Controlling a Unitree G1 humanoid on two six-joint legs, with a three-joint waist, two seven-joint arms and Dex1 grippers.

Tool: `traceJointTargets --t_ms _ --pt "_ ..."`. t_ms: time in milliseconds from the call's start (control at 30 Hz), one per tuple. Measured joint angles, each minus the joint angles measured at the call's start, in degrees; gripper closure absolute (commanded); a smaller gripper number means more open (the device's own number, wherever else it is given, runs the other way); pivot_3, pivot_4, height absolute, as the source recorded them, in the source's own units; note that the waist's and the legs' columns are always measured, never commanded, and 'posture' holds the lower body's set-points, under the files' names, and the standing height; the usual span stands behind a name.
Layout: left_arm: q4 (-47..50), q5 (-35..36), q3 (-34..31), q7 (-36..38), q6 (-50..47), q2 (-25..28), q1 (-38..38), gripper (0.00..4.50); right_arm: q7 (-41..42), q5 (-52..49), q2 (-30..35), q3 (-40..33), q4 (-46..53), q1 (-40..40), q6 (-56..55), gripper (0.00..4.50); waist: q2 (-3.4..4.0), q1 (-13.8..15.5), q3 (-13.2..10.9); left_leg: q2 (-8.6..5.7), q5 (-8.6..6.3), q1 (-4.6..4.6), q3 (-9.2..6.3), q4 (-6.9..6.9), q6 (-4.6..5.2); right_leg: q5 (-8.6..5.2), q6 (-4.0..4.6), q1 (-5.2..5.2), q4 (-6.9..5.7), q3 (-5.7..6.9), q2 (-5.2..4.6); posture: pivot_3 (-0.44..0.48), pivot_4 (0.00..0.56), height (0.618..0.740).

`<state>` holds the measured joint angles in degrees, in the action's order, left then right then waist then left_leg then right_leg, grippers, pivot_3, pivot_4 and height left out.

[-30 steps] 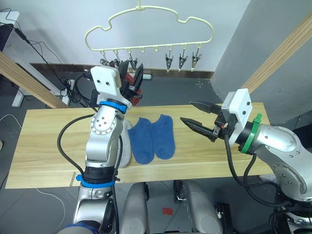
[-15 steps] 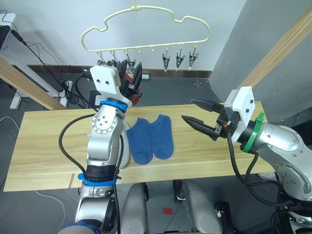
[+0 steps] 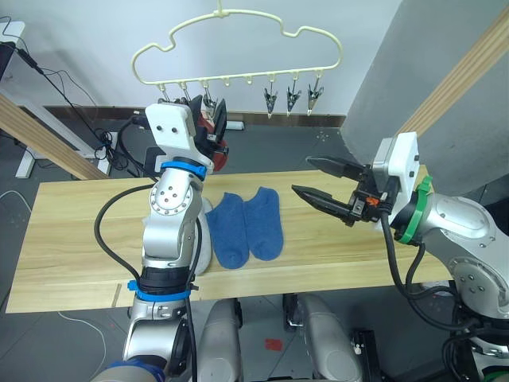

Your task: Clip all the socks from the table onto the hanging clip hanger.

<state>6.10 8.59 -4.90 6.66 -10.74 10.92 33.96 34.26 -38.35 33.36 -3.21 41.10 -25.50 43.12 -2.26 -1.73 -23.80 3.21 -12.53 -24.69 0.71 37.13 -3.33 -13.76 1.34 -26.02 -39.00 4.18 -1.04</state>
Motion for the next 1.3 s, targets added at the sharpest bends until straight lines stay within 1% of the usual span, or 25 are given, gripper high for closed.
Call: traceJointTargets --t_ms 367,467,567,600,633,900,1033,1067,1133,1200,1233,1300 --pt "-0.41 -0.96 0.0 -0.89 -2.44 0.17 1.4 2.34 0.05 -0.04 0.46 0.01 0.0 0.7 -0.31 1.78 0.0 0.02 0.0 0.0 0.0 0.0 0.01 0.0 0.0 0.0 0.0 0.0 0.0 -0.01 0.0 -0.114 0.401 0.74" --pt "-0.73 -1.17 0.0 -0.91 -2.43 0.4 1.78 2.92 0.18 -0.04 0.48 0.03 0.0 0.8 -0.54 1.78 0.0 0.03 0.0 0.0 0.0 0.0 0.01 0.0 0.0 0.0 0.0 0.0 0.0 -0.01 0.0 -0.114 0.401 0.74" --pt "-1.56 -1.4 0.0 -0.9 -2.42 0.55 1.9 3.82 0.3 -0.03 0.53 0.03 0.0 0.91 -0.75 1.78 0.0 0.02 0.0 0.0 0.0 0.0 0.0 0.0 0.0 0.0 0.0 0.0 0.0 0.0 0.0 -0.113 0.401 0.74" --pt "-1.56 -1.43 0.0 -0.89 -2.42 0.55 1.93 4.05 0.31 -0.03 0.56 0.03 0.0 1.07 -0.8 1.78 0.0 0.03 0.0 0.0 0.0 0.0 0.01 0.0 0.0 0.0 0.0 0.0 0.0 -0.01 0.0 -0.113 0.401 0.74" --pt "-1.56 -1.47 -0.01 -0.88 -2.42 0.58 2.02 4.19 0.32 -0.03 0.57 0.03 0.0 1.26 -0.83 1.78 0.0 0.03 0.0 -0.01 0.0 0.0 0.01 0.0 0.0 0.0 0.0 0.0 0.0 -0.01 0.0 -0.113 0.401 0.74" --pt "-1.55 -2.36 0.05 -0.68 -2.41 1.24 2.07 4.23 0.46 0.14 0.96 0.21 0.0 2.32 -1.45 1.78 0.0 0.05 0.0 0.0 0.01 0.0 0.01 0.0 0.0 0.0 0.0 0.0 0.0 -0.01 -0.01 -0.103 0.397 0.74" --pt "-1.53 -2.27 0.01 0.41 -2.57 2.27 2.06 4.23 -0.98 5.56 2.86 4.74 -1.37 3.46 -1.68 1.78 -0.01 0.04 0.01 0.01 0.01 0.0 0.0 0.0 0.0 0.0 0.0 0.0 0.0 -0.01 -0.01 -0.092 0.398 0.74" --pt "-1.52 -2.07 -0.05 0.89 -2.65 2.69 2.06 4.23 -2.13 7.91 2.82 6.88 -2.73 4.24 -1.46 1.41 -0.01 0.05 0.01 0.01 0.01 0.0 0.01 -0.01 0.0 0.0 0.0 0.0 0.0 -0.01 -0.01 -0.085 0.399 0.74" --pt "-1.5 -1.74 -0.35 2.17 -2.87 3.61 2.11 4.23 -4.73 12.84 1.26 11.56 -6.65 4.91 -1.75 0.86 -0.01 0.05 0.01 0.05 0.02 0.0 0.03 0.0 -0.01 0.0 0.0 -0.02 -0.01 -0.02 -0.01 -0.08 0.396 0.74" --pt "-1.48 -0.9 -0.63 3.4 -3.35 4.3 2.48 4.23 -9.04 17.91 -3.52 15.53 -10.57 4.68 -2.97 0.15 -0.01 -0.09 0.01 0.19 0.06 0.01 0.07 -0.02 -0.07 0.0 0.0 -0.07 -0.03 -0.04 0.0 -0.079 0.396 0.74" --pt "-1.48 -0.5 -0.77 4.04 -3.83 4.68 2.74 4.23 -11.41 20.63 -6.31 17.14 -13.08 3.86 -4.11 0.0 -0.02 -0.19 0.01 0.24 0.12 0.02 0.09 0.0 -0.17 0.0 -0.01 -0.06 -0.03 -0.04 0.03 -0.078 0.396 0.74" --pt "-1.45 0.46 -1.0 5.19 -4.1 5.19 3.25 4.23 -15.67 26.01 -11.63 20.87 -19.62 1.61 -6.68 0.0 -0.03 -0.22 0.02 0.27 0.18 0.03 0.1 -0.04 -0.26 0.0 0.0 -0.1 -0.05 -0.05 0.05 -0.074 0.394 0.74"
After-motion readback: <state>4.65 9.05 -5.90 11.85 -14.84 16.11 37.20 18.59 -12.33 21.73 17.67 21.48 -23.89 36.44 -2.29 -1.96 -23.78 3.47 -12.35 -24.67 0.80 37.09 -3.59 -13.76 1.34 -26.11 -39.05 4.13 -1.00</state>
